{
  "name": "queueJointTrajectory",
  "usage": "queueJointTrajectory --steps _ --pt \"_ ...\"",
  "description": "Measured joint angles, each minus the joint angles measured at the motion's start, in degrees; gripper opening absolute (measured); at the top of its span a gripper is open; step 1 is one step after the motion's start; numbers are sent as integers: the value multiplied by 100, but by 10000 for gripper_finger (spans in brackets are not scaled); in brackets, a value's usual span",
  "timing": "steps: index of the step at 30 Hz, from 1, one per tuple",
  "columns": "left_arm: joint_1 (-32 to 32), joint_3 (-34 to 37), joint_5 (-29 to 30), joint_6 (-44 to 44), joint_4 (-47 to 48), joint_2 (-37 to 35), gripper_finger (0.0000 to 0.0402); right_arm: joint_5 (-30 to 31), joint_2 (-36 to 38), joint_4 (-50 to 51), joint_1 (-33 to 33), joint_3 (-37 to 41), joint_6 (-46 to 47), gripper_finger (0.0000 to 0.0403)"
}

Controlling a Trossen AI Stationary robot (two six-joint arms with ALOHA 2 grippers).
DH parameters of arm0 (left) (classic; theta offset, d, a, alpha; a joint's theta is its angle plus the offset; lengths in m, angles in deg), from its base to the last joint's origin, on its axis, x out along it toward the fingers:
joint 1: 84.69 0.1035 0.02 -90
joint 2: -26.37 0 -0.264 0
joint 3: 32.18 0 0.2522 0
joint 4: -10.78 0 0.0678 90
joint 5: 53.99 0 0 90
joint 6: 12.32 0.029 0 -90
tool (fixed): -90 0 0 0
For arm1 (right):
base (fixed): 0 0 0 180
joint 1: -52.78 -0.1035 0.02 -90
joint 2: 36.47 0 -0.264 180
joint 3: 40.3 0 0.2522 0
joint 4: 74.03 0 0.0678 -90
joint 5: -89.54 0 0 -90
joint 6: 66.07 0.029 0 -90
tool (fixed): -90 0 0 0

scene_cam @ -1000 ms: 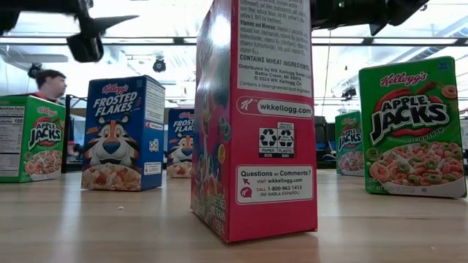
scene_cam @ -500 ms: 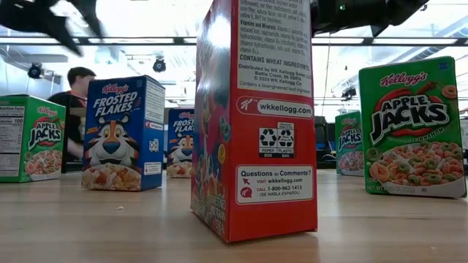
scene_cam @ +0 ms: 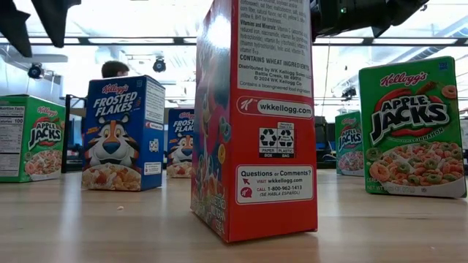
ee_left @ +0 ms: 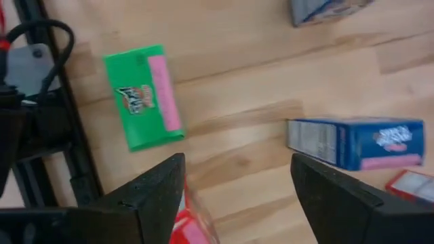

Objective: Stack cereal on shelf
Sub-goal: Put the middle left green cereal box on the shelf

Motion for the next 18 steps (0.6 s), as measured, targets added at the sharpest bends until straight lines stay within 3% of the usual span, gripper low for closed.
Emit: queueJointTrajectory --steps 18 --pt "4 1341 -191 -434 -253 -437 261 13 0 -18 0 0 -64 9"
